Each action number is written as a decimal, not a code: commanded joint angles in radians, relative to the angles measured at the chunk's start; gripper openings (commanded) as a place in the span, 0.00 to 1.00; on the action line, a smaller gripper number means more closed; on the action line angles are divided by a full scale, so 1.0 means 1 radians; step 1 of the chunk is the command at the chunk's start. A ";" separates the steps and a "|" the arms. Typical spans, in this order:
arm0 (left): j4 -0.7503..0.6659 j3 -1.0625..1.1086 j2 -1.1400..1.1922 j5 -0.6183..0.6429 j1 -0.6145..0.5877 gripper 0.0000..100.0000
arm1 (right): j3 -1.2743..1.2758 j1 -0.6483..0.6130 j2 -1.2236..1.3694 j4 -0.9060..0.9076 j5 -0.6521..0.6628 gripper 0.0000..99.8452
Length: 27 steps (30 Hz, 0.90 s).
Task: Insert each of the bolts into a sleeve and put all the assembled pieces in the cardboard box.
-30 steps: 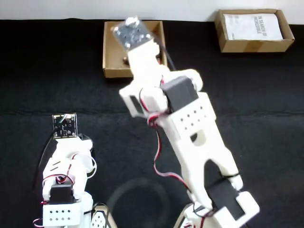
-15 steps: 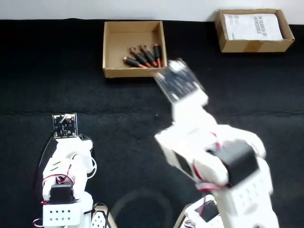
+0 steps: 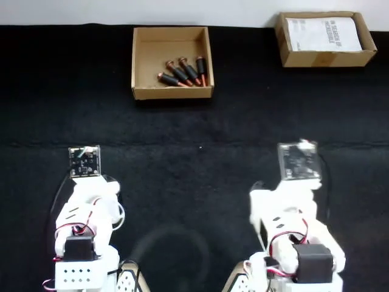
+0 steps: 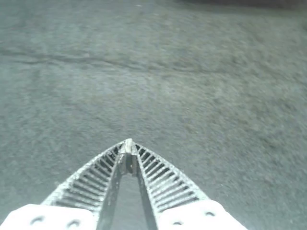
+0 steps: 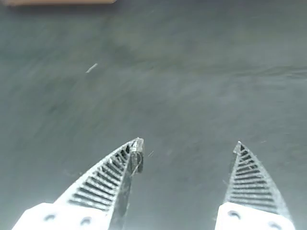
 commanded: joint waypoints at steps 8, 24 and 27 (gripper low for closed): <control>0.114 0.018 -0.005 -0.002 0.104 0.01 | 0.581 0.380 -0.317 -0.351 0.002 0.27; 0.066 0.018 -0.005 0.003 -0.016 0.01 | 0.604 0.117 -0.294 -0.124 0.002 0.27; 0.068 0.018 -0.005 0.003 -0.016 0.01 | 0.651 -0.005 -0.302 -0.134 0.002 0.27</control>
